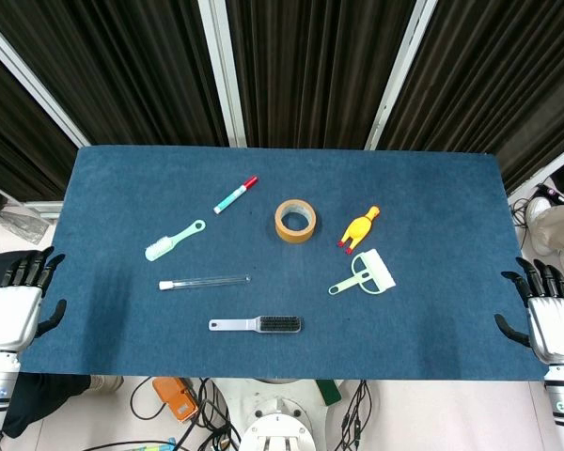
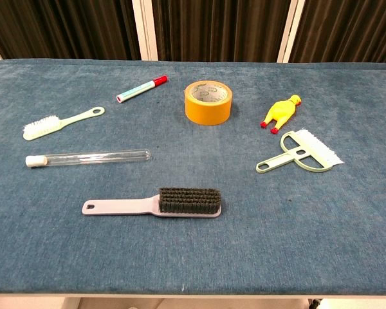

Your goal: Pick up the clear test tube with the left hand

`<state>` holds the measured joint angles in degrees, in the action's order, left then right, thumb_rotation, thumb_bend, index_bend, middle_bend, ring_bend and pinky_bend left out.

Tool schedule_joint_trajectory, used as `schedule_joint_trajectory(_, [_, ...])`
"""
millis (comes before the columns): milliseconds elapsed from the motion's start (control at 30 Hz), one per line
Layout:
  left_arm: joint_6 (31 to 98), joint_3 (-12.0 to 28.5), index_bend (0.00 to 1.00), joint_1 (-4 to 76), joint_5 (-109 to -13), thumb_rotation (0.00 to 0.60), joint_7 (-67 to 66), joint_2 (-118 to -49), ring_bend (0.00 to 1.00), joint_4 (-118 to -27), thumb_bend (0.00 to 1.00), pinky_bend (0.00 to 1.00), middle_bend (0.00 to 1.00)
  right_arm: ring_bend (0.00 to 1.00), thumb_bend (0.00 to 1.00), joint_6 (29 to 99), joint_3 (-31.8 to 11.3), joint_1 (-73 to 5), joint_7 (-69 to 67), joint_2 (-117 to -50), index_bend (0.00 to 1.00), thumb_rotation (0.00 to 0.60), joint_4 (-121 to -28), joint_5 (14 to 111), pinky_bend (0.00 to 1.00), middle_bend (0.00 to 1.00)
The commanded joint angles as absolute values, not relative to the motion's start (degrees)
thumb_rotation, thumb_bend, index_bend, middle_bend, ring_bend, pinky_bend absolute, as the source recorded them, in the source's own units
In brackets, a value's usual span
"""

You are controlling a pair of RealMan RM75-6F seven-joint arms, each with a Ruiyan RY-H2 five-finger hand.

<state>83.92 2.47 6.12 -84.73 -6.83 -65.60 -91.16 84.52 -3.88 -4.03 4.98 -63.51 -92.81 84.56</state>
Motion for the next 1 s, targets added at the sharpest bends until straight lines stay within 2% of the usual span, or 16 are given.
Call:
schedule_joint_trajectory(33, [84.0,2.4,0.11,6.1,-84.8,0.6,-6.7,-65.6,0.0,-91.1,0.39,0.1,0.04,0.11,0.36,84.6,-3.9,-4.0,5.0,-63.4,0.29,0.6,-92.9,84.5,0.12,0.15])
schedule_joint_trajectory(400, [83.7,2.4,0.11,6.2,-84.6,0.6,-6.8,-65.9,0.0,-91.0,0.39,0.1,0.04,0.11,0.36,84.2,-3.9,-4.0,5.0,-63.4,0.29,0.6,-93.4,84.0,0.12,0.15])
schedule_joint_trajectory(533, [82.2,2.0,0.11,6.7,-84.7,0.6,-6.1,-67.5,0.0,-91.8,0.3,0.1,0.04,0.11,0.36,84.2,-3.9,-3.8,4.6,-63.3,0.29,0.6,-93.7,83.7,0.12,0.15])
schedule_joint_trajectory(667, [76.1,0.7,0.11,9.6,-85.5,0.6,-2.9,-68.8,0.0,-92.9,0.28,0.1,0.04,0.11,0.36,83.6,-3.9,-4.0,4.6,-63.2,0.29,0.6,-94.1,83.5,0.12,0.15])
schedule_joint_trajectory(1000, [63.5,4.9,0.14,18.8,-77.1,0.6,-14.0,-73.1,0.0,-98.7,0.27,0.1,0.04,0.11,0.36,81.8,-3.7,-4.5,5.3,-62.6,0.29,0.6,-94.6,82.7,0.11,0.15])
